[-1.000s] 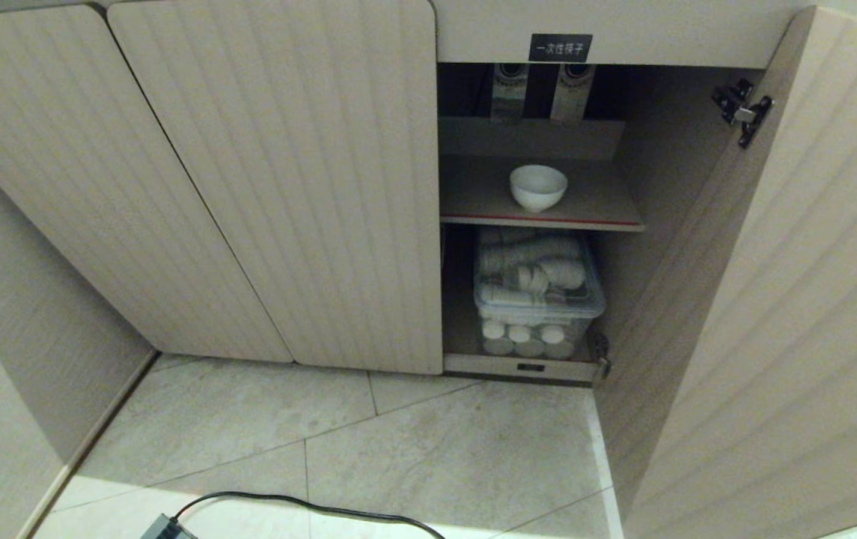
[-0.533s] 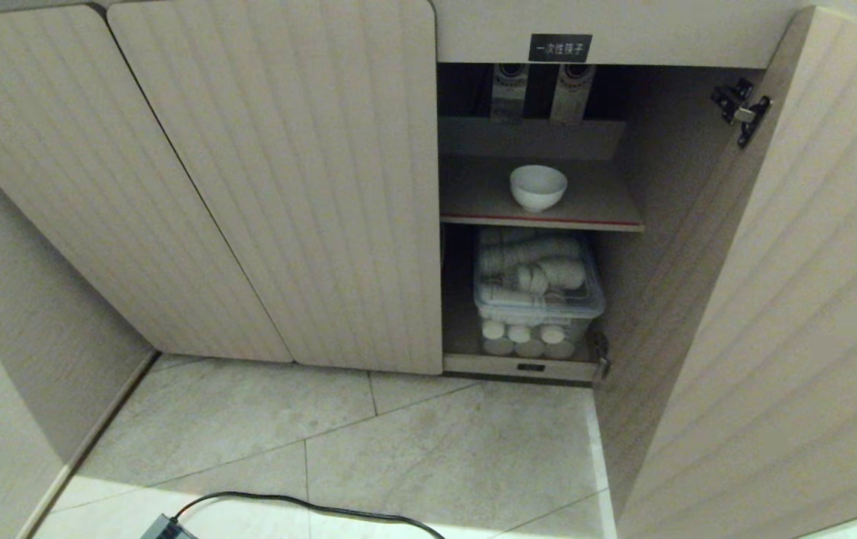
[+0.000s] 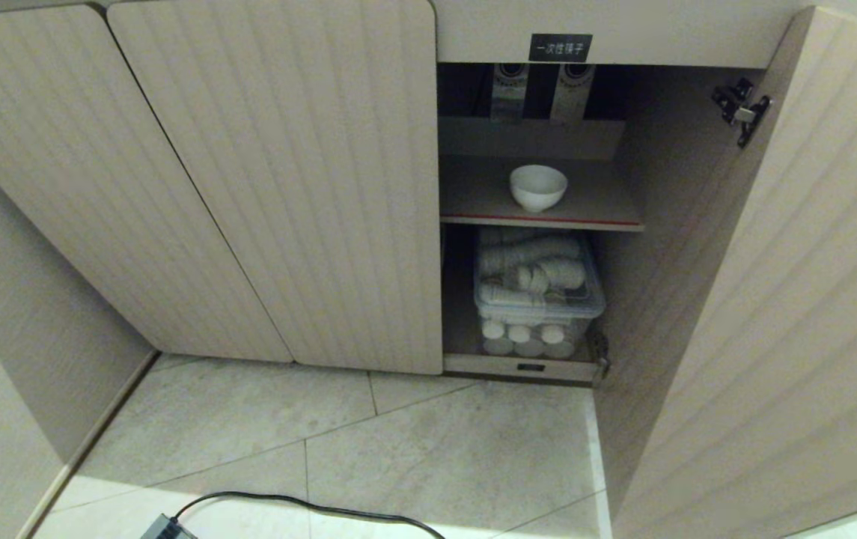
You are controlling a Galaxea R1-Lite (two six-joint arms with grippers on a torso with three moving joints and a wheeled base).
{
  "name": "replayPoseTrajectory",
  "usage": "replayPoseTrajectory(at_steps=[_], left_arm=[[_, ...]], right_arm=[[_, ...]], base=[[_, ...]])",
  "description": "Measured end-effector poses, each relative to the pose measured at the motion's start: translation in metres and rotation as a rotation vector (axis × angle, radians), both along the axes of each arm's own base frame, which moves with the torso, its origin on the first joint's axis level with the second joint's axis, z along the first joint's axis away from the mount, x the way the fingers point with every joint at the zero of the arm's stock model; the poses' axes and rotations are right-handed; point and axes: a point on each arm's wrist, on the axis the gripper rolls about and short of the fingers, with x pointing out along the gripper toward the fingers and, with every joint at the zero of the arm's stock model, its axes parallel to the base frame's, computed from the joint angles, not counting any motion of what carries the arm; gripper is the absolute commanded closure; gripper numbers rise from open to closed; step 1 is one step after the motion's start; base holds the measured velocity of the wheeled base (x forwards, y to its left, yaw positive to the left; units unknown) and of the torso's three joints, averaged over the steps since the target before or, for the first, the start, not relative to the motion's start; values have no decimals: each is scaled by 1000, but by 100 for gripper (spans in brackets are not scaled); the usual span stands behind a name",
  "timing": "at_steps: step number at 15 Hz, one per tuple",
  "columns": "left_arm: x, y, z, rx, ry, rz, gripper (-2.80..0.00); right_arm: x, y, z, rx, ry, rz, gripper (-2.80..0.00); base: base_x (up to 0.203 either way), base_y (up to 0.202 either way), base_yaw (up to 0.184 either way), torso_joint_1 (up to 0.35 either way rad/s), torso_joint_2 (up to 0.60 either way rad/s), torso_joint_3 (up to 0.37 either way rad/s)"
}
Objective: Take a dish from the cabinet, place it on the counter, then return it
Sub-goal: Close the cabinet door
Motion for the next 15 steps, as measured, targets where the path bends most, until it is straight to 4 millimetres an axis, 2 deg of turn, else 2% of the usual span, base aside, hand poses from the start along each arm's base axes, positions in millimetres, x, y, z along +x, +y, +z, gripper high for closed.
replayPoseTrajectory(at_steps=[10,15], left_arm=[[0,0,0,0,0,0,0],[0,0,0,0,0,0,0]], right_arm=[[10,5,3,-12,40,98,0],[22,8,12,-12,48,117,0]], base=[[0,0,0,0,0,0],[0,0,0,0,0,0]])
